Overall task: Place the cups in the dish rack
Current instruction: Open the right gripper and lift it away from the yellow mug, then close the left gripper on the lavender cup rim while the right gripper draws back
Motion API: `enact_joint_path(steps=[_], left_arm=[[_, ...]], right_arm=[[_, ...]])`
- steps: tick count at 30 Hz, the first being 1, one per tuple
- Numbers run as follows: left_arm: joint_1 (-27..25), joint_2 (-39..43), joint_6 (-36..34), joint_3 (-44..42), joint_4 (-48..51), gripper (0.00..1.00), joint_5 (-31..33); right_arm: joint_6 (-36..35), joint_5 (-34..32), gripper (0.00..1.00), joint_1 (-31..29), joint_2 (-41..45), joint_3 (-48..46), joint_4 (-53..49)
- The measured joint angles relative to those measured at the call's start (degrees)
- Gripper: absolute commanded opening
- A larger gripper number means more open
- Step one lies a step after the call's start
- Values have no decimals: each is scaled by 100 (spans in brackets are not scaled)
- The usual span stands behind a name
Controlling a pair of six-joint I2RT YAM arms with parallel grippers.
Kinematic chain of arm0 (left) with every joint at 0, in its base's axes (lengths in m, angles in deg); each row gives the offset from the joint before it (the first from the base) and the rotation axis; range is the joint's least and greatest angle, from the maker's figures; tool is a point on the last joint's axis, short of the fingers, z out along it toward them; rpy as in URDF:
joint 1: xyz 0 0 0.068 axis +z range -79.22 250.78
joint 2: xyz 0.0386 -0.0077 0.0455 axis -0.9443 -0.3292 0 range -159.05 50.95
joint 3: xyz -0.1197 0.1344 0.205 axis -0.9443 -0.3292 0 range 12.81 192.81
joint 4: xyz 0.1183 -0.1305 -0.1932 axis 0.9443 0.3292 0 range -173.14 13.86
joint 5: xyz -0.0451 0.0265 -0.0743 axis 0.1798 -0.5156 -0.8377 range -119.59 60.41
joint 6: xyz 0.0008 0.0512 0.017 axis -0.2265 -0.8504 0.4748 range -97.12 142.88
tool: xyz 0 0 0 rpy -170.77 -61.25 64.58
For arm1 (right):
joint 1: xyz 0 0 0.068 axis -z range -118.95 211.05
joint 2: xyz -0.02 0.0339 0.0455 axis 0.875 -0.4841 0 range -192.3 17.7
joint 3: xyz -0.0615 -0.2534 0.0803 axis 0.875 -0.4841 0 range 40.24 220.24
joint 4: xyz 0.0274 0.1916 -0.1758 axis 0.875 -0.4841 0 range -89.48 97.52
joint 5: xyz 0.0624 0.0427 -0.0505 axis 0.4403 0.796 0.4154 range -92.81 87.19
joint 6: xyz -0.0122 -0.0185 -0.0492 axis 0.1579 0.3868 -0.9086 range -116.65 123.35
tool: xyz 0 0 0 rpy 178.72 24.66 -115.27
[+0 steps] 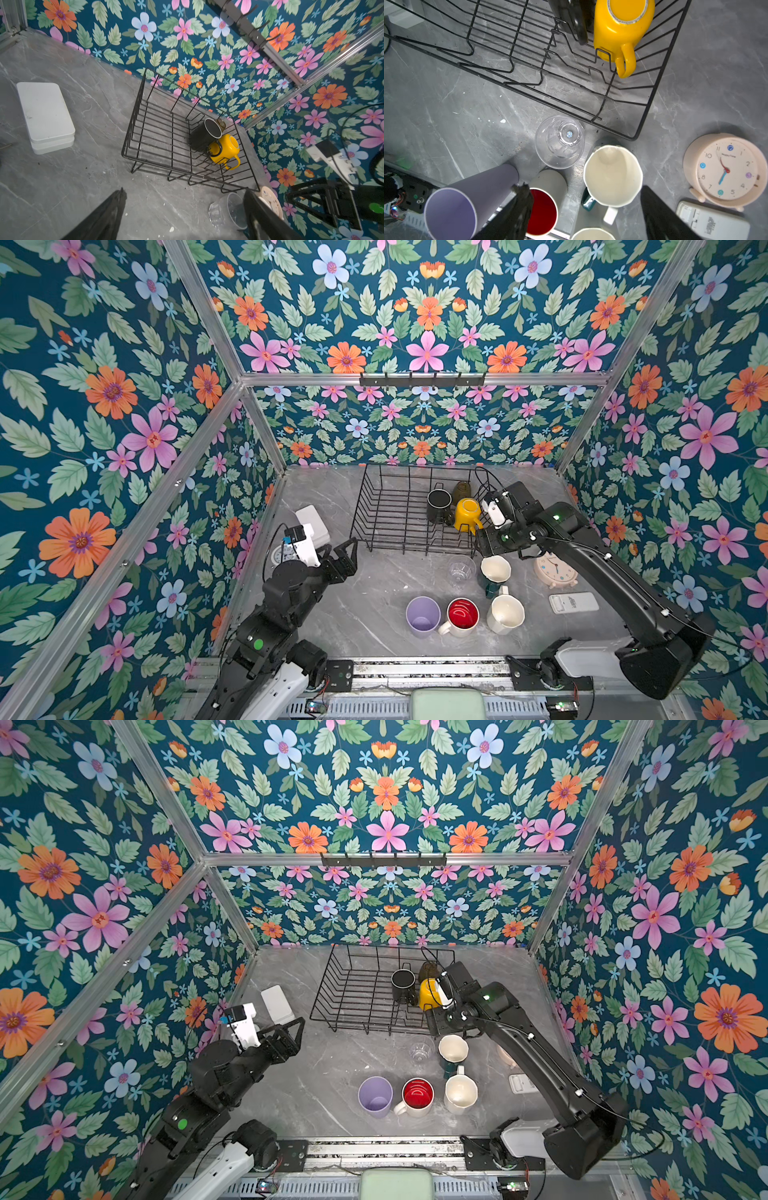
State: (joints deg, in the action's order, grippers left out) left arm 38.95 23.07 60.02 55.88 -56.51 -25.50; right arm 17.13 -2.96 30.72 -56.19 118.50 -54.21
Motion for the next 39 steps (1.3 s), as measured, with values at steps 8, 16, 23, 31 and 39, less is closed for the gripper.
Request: enact_joint_path(steps=[8, 16, 23, 31, 39], left_arm=[[-98, -901, -42, 271, 649, 72, -1403], [-988, -1139, 173, 247, 791, 69, -1762], [-2039, -1434, 350, 216, 953, 68, -1423], [-2999, -2048, 516, 358, 1307, 68, -905], [-3713, -2981, 595, 728, 1521, 68, -492]], right_arm=[[352, -42, 82, -7, 612, -560, 118], [511, -31, 82, -4, 643, -706, 234], [507, -42, 82, -4, 608, -643, 308], [507, -48, 82, -2, 608, -671, 321], [505, -50, 82, -4, 645, -758, 321]])
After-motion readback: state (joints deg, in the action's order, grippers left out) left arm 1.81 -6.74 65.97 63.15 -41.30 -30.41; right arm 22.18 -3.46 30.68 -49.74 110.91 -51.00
